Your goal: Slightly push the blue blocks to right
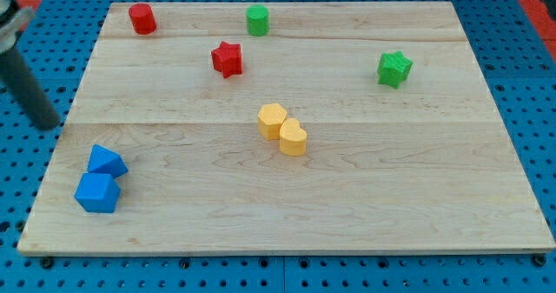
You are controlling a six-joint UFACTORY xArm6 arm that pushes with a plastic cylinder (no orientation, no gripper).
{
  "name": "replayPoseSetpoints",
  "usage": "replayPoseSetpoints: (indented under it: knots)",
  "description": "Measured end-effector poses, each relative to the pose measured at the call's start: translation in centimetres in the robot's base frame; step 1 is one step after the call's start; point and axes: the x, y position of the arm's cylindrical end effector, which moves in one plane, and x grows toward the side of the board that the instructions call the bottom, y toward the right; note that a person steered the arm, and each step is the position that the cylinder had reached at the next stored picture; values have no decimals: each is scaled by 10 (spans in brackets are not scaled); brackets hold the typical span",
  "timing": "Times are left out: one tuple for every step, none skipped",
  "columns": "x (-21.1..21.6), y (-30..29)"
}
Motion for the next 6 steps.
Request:
replayPoseSetpoints:
  knots:
    - [22,-1]
    - [43,8]
    - [51,45]
    - [48,90]
    - [50,62]
    - [71,22]
